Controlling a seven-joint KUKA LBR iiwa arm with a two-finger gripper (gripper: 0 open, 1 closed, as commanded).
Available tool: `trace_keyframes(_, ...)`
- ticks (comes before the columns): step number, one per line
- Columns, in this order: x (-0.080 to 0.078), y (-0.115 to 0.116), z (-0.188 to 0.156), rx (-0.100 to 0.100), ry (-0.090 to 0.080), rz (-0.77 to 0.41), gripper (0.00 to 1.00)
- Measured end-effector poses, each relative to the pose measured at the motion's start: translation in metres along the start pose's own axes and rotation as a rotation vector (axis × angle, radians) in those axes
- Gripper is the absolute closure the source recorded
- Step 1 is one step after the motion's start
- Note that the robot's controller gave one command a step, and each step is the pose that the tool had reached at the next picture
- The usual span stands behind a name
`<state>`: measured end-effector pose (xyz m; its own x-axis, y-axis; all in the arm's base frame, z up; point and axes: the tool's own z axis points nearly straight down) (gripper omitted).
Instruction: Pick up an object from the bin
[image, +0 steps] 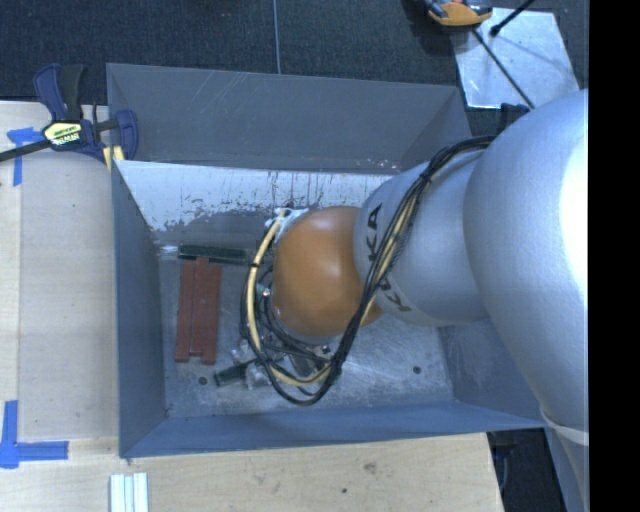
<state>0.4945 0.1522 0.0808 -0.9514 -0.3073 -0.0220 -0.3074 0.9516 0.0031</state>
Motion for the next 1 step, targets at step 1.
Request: trace_keyframes(1, 0.0025, -0.0005, -0.0144, 0.002, 0.02, 0.0, 1.0)
